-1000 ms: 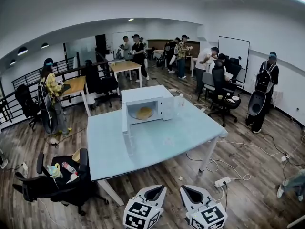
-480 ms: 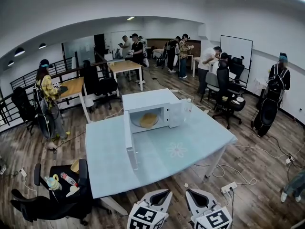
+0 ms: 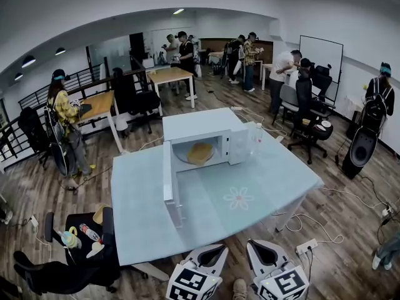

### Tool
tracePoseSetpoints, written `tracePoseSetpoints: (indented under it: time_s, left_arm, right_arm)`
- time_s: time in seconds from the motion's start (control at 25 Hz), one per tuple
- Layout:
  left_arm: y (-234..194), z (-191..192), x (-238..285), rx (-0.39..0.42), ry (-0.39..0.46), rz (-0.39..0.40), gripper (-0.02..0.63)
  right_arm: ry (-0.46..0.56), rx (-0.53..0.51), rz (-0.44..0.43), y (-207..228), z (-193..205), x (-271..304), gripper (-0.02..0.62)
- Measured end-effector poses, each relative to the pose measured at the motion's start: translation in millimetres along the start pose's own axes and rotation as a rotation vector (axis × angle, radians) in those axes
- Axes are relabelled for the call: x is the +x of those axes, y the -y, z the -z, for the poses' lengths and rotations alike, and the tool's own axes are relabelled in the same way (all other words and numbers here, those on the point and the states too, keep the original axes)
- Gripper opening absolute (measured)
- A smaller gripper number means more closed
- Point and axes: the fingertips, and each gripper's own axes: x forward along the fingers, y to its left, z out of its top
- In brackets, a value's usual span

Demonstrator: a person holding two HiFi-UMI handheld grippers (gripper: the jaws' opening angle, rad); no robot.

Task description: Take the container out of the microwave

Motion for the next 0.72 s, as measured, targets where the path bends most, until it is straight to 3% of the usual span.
tracePoseSetpoints:
  time_s: [0.44, 0.72]
  left_arm:
    - [-61.8, -53.1, 101.2, -0.009, 0.019, -0.110, 0.014]
    - [-72.2, -68.2, 162.2, -0.020, 0.020, -0.162, 0.014]
  right_arm:
    - [0.017, -0.013, -0.109, 99.0, -23.3, 84.5, 0.009]
    - [0.006, -0.032, -0.163, 146.6, -25.5, 111.9, 0.009]
